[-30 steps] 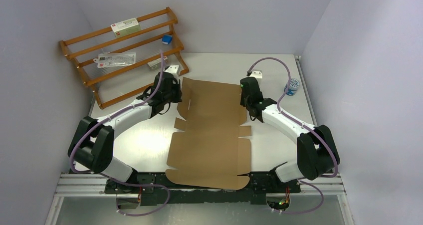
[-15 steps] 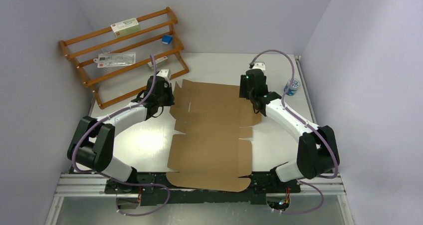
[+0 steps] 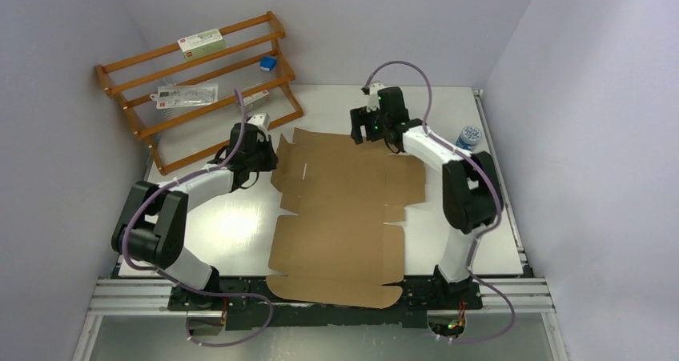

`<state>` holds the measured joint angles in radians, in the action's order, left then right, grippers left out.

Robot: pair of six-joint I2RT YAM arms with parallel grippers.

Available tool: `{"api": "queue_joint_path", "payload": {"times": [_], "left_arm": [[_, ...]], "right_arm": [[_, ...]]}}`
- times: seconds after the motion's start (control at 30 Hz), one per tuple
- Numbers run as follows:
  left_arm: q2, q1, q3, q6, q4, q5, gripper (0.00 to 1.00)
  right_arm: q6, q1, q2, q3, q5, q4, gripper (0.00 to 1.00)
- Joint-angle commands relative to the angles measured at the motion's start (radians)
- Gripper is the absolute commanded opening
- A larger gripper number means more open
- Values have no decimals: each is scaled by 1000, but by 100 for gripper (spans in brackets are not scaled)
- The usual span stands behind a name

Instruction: Fold the paper box

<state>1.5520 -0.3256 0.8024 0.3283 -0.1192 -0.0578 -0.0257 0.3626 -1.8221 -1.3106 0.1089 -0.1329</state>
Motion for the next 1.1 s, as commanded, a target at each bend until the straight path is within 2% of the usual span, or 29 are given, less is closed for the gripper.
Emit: {"api": "queue_joint_path", "payload": {"times": [0.0, 0.13, 0.5, 0.7, 0.83, 1.07], "left_arm": [[12, 13, -15, -29, -53, -47, 5], [17, 23, -24, -45, -69, -56, 5], [-1, 31, -80, -108, -179, -96, 5], [-29, 31, -116, -125, -226, -97, 5], [-39, 31, -123, -126, -234, -85, 5], [-34, 33, -128, -120, -252, -93, 5]], "right_arm": [[65, -6, -124, -112, 225, 7, 82], [101, -17, -262, -245, 294, -56, 83], [129, -73, -506, -502, 469, -134, 87], [143, -90, -585, -573, 548, -153, 88], [177, -96, -634, -638, 624, -239, 87], [230, -104, -665, -653, 724, -320, 83]]}}
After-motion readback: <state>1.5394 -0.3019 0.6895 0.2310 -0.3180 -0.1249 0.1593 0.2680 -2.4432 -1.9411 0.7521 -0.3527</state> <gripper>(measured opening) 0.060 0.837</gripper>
